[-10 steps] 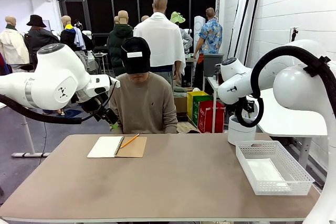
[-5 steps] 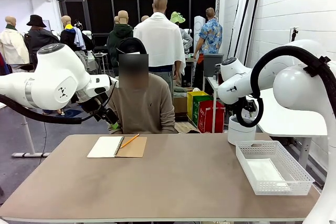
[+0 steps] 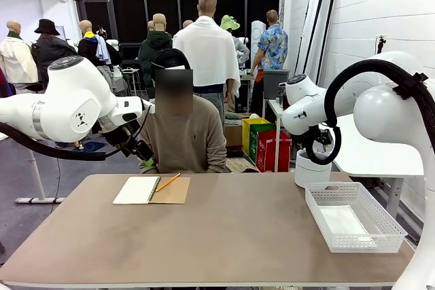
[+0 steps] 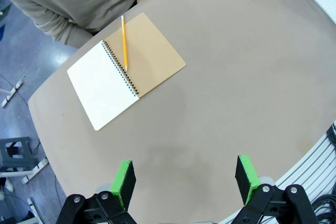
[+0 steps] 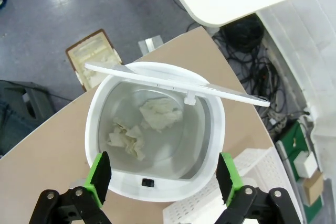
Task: Sort the paper based on its condition.
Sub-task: If a person hands you a paper, place it in the Organizing basket , and if it's crumpled, put it in the Trash can.
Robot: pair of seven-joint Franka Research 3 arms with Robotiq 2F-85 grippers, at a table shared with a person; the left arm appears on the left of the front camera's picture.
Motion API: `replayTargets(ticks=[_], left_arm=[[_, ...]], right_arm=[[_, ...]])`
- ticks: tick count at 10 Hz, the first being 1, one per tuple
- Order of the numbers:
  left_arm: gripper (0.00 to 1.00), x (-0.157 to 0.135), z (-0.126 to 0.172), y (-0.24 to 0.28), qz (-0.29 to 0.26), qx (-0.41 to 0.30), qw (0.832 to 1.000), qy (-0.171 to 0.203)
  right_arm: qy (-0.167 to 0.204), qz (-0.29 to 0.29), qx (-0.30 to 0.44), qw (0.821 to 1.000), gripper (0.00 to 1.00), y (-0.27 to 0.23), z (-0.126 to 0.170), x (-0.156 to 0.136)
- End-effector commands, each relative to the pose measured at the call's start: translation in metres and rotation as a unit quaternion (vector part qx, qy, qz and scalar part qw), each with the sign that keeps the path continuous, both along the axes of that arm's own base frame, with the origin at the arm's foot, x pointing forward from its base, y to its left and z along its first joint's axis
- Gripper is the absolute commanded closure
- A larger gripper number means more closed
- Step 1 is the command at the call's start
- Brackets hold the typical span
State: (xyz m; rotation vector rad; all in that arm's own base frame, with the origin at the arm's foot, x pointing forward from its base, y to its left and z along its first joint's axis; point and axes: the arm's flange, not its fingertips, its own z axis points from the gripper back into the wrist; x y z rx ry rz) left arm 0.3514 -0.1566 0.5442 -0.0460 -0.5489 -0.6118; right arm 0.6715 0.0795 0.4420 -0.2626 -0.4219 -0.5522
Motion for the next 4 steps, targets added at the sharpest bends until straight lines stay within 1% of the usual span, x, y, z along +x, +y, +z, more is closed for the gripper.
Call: replayTargets(ticks=[1,4], left_arm=[[0.00,0.0006,-0.0003,0.0019,-0.001,0.004,1.000,-0.001],[0.00,0.0006,-0.0003,0.0019,-0.001,0.004,1.000,-0.001]], right_arm=[[0.000,-0.001,0.000,1.000,0.00,-0.0007,-0.0001,0.0001],[0.000,-0.001,0.000,1.000,0.00,-0.0007,-0.0001,0.0001]])
